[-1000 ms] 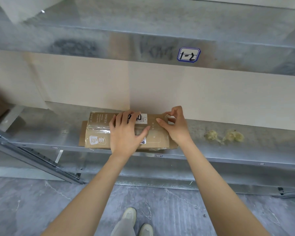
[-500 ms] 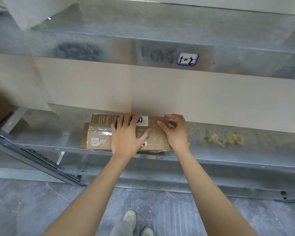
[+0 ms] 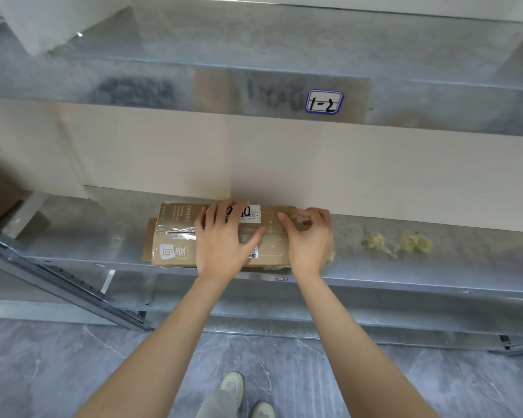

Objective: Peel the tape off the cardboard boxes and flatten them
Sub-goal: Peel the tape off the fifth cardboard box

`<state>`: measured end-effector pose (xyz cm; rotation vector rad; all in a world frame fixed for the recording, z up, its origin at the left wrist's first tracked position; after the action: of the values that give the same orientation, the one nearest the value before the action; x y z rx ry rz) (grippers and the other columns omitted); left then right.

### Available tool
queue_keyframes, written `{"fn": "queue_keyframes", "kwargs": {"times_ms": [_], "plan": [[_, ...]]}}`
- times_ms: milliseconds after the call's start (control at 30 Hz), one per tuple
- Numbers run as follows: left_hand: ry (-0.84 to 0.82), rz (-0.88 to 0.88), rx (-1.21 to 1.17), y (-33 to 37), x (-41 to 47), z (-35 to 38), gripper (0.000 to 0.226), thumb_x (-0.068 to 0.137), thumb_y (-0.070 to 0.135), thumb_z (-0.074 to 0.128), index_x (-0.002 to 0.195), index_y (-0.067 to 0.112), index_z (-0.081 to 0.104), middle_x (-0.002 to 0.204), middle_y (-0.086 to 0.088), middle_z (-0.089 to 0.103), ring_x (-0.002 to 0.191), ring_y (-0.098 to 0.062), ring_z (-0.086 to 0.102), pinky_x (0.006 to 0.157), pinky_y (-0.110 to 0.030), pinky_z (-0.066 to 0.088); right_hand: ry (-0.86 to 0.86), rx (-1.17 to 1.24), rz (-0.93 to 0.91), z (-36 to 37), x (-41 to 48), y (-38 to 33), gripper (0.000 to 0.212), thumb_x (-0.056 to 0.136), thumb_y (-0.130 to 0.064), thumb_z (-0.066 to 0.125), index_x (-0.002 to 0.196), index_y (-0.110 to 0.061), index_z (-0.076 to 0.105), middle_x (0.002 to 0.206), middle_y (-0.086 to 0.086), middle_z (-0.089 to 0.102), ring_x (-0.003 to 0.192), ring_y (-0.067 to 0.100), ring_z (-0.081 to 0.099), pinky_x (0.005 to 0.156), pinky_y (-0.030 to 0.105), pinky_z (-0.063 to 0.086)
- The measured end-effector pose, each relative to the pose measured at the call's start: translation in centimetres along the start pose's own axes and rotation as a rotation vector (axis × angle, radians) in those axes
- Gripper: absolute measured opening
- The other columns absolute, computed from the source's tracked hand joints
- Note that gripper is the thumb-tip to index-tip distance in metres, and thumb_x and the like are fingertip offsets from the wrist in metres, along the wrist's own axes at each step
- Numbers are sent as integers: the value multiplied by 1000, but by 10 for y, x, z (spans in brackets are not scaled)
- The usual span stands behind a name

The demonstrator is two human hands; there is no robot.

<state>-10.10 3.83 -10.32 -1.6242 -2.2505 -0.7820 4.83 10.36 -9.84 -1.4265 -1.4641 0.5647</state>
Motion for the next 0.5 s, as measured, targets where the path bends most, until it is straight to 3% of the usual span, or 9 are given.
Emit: {"fn": "queue_keyframes", "kwargs": {"times_ms": [233,500], "plan": [[10,5,-6,1,-1,-1,55,86,65,50,120,24,62,124,2,59,119,-24,53,105,-46,36,27,-13,16,-3,-2,0,38,69,-50,80,74,-18,60,84,-16,49,75,12,56,59,28,33],[23,29,33,2,-5,-4,57,85,68,51,122,25,62,125,2,59,119,-23,53,106,-46,36,-44,-26,-107,-13,0,5,48,71,-46,81,72,-17,43,92,-9,40,65,14,50,50,28,38]]}}
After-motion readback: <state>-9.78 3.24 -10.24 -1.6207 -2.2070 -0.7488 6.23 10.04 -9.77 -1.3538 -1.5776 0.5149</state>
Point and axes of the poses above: each hand's wrist, its own x-axis towards the middle knuckle, its own z-axis out of the palm, y = z × x, the point moved 1 cm from there along x, towards the middle knuckle
